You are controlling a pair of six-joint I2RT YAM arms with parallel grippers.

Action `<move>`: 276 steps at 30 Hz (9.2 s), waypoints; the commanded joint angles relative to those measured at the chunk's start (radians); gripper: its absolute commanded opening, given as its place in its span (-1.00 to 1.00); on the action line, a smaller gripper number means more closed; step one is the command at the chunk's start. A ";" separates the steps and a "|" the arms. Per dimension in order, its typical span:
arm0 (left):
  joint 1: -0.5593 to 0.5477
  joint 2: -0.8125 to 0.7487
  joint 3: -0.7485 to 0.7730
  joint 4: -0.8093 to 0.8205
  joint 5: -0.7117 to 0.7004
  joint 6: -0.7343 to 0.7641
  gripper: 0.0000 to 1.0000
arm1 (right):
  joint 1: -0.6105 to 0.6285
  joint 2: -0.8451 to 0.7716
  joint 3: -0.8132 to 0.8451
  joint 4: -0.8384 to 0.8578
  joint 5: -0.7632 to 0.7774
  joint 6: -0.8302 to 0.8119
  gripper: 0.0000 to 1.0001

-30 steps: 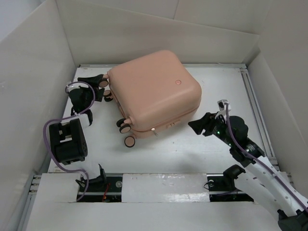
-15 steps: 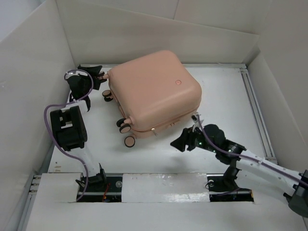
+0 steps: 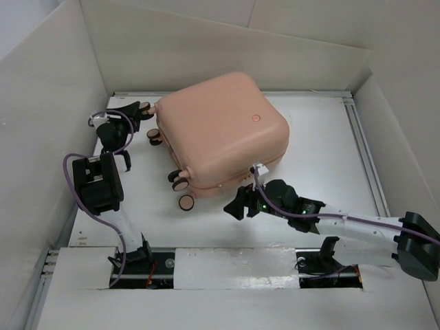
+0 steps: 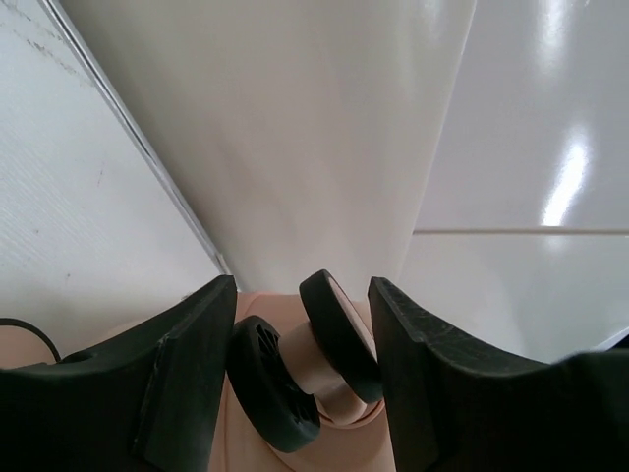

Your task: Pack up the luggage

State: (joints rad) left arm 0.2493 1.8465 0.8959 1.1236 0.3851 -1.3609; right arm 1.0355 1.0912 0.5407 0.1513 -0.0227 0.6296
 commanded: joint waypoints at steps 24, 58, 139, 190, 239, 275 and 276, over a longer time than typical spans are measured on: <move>-0.024 -0.888 -0.482 -0.617 0.070 0.295 1.00 | 0.014 -0.211 0.010 -0.113 0.158 -0.030 0.52; -0.058 -0.646 -0.364 -0.339 0.158 0.275 0.72 | 0.014 -0.275 -0.085 -0.065 0.139 0.007 0.49; -0.067 -0.915 -0.453 -0.430 0.316 0.235 -1.00 | 0.059 0.069 0.127 0.306 0.084 0.096 -1.00; -0.222 -1.219 -0.457 -1.059 0.434 0.754 -0.16 | -0.195 -0.084 0.002 0.008 -0.212 -0.088 0.37; -0.222 -0.881 0.125 -0.936 0.067 0.583 0.58 | -0.740 -0.310 0.048 -0.076 -0.306 -0.169 1.00; -1.540 -1.042 -0.047 -1.371 -1.368 0.674 0.69 | -0.439 -0.646 -0.048 -0.332 -0.065 -0.044 1.00; -1.539 -1.097 -0.101 -1.371 -1.355 0.648 0.66 | -0.428 -0.646 -0.059 -0.323 -0.089 -0.035 1.00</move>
State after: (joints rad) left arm -1.3273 0.9482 0.9630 -0.2920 -0.9966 -0.6304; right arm 0.5854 0.4667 0.4808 -0.2161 -0.1013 0.5774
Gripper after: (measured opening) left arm 0.836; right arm 0.999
